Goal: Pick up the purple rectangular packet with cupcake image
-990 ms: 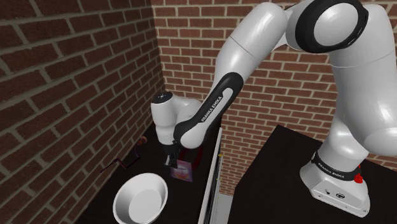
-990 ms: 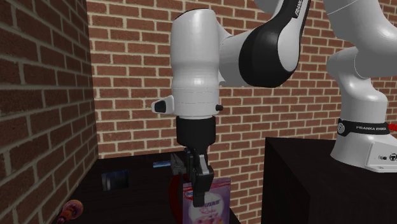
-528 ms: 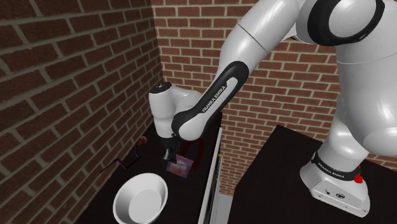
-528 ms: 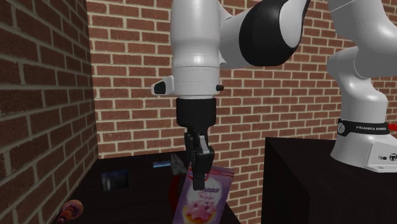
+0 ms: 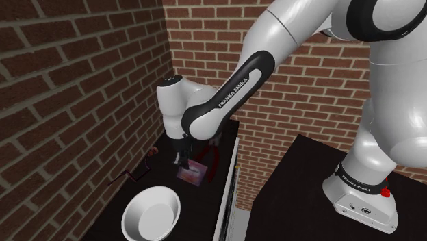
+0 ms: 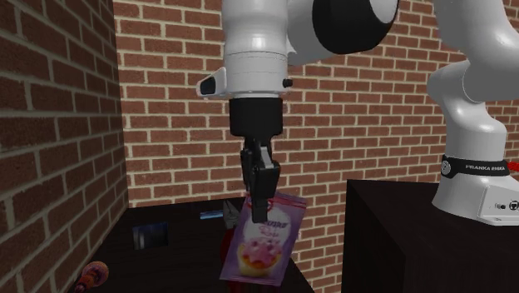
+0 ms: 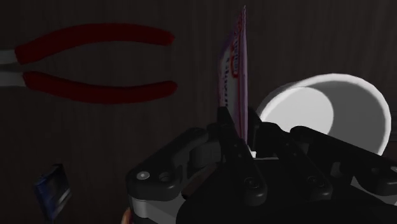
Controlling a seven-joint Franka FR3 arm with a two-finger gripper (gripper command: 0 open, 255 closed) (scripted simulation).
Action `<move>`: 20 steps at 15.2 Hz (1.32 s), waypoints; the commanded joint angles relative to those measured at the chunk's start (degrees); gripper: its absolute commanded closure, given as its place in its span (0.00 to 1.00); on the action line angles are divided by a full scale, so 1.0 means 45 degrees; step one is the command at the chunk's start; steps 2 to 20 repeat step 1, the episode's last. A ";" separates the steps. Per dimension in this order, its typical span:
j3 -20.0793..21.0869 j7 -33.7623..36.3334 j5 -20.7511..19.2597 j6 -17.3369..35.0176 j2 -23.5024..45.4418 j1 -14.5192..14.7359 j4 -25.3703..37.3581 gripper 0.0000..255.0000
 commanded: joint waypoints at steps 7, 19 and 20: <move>0.0018 -0.0005 0.0025 -0.0073 -0.0064 -0.0002 0.0007 1.00; 0.0018 -0.0005 0.0025 -0.0073 -0.0064 -0.0002 0.0007 1.00; 0.0018 -0.0005 0.0025 -0.0073 -0.0064 -0.0002 0.0007 1.00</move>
